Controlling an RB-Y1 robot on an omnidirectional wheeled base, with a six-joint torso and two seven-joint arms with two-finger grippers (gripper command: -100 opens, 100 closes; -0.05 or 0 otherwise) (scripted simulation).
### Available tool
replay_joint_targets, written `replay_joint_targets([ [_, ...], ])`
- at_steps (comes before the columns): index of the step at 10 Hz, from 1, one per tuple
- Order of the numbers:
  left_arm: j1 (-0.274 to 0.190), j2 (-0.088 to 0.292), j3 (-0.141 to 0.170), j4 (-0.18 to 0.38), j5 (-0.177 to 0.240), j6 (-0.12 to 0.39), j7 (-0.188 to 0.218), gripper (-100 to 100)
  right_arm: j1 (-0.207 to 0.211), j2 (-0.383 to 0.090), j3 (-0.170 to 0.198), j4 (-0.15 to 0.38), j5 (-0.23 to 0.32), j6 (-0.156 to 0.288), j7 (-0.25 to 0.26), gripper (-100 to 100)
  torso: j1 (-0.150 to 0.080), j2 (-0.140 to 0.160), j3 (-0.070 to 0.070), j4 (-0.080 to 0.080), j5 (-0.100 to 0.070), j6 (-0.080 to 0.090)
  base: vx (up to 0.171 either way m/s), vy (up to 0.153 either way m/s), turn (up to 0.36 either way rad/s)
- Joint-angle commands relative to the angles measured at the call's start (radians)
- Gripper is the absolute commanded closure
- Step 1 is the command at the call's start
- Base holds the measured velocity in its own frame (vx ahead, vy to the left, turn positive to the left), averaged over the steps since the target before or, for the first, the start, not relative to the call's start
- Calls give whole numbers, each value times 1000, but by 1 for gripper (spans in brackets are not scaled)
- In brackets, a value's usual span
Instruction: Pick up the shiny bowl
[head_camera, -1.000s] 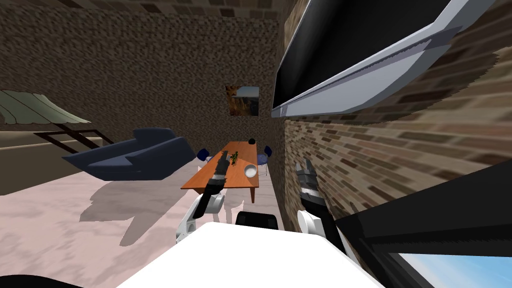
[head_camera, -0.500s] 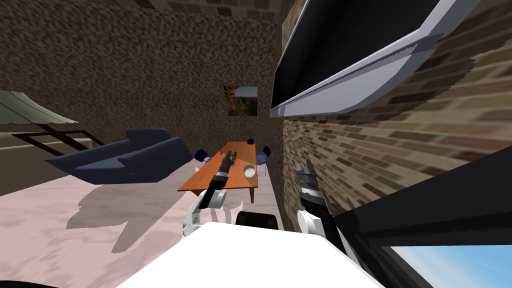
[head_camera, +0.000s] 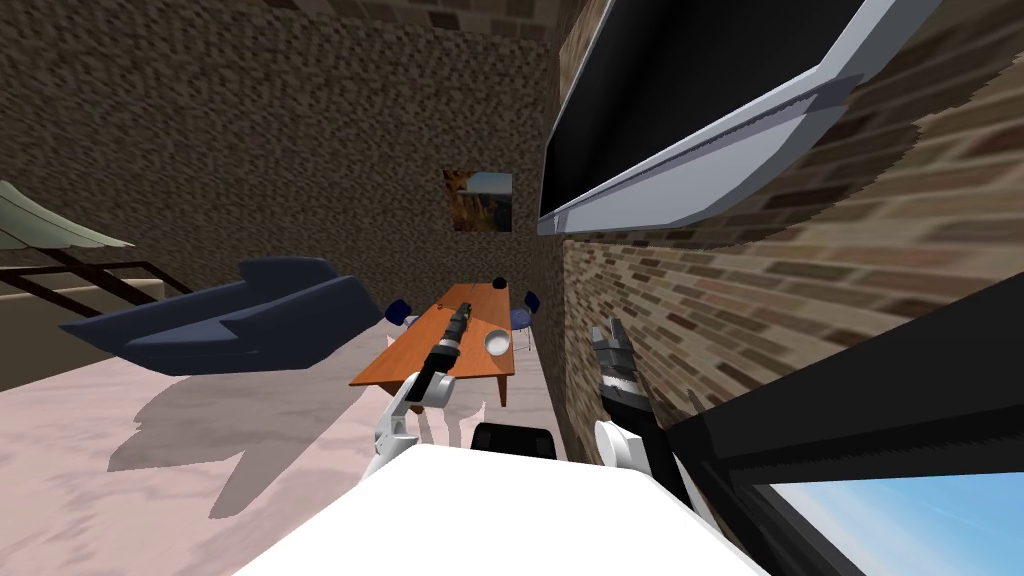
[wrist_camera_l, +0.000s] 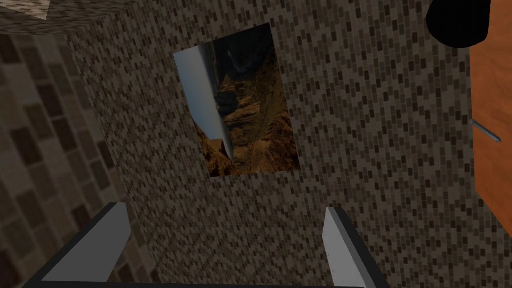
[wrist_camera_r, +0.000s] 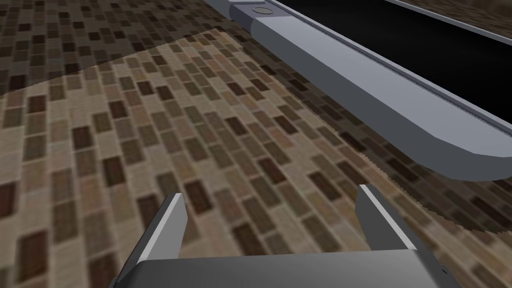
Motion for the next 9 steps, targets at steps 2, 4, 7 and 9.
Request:
replay_joint_targets([
  [2,-45,9,2,40,12,75,-19,-100,0,0,0,0,0,0,0,0,0,0,0,0,0,0,4,-5,-48],
  [4,-45,9,2,40,12,110,-19,-100,0,0,0,0,0,0,0,0,0,0,0,0,0,0,3,-2,-13],
  [7,-110,16,6,100,27,206,-44,-100,0,0,0,0,0,0,0,0,0,0,0,0,0,0,4,-7,-49],
  [9,-143,19,9,132,34,276,-56,-100,0,0,0,0,0,0,0,0,0,0,0,0,0,0,7,-7,-37],
])
